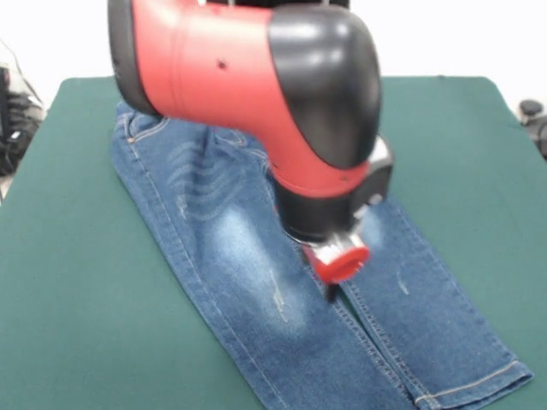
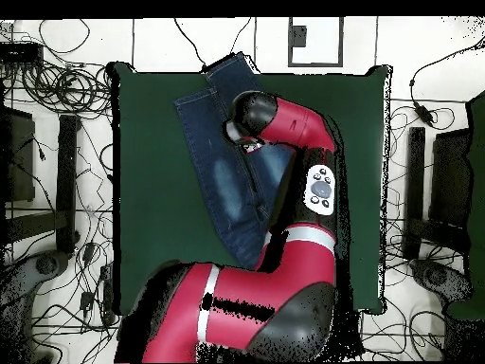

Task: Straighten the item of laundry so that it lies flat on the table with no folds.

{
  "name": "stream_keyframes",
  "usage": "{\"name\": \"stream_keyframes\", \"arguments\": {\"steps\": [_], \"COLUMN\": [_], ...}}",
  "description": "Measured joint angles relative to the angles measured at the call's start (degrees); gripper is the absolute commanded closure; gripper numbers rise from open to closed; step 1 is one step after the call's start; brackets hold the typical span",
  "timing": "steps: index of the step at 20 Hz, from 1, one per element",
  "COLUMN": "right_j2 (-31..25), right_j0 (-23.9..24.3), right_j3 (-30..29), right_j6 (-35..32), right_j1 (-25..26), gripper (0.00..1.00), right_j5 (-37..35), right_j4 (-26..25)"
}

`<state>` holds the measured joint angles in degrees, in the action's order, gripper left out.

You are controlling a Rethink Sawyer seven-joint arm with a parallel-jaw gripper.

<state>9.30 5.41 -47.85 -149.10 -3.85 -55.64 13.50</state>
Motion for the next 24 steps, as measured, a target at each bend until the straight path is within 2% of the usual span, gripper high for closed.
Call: {"name": "stream_keyframes", "arguments": {"steps": [10,17,24], "right_j2": [1.8,4.3,5.0], "right_j0": [-2.4,-3.0,-3.0], "right_j3": [8.7,14.1,16.9], "right_j6": [-1.0,-3.8,-4.8], "right_j1": [5.7,8.5,9.9], "gripper": [0.0,0.0,0.0], "right_j5": [-1.5,-5.4,-7.4], "right_j4": [3.2,3.9,4.5]}}
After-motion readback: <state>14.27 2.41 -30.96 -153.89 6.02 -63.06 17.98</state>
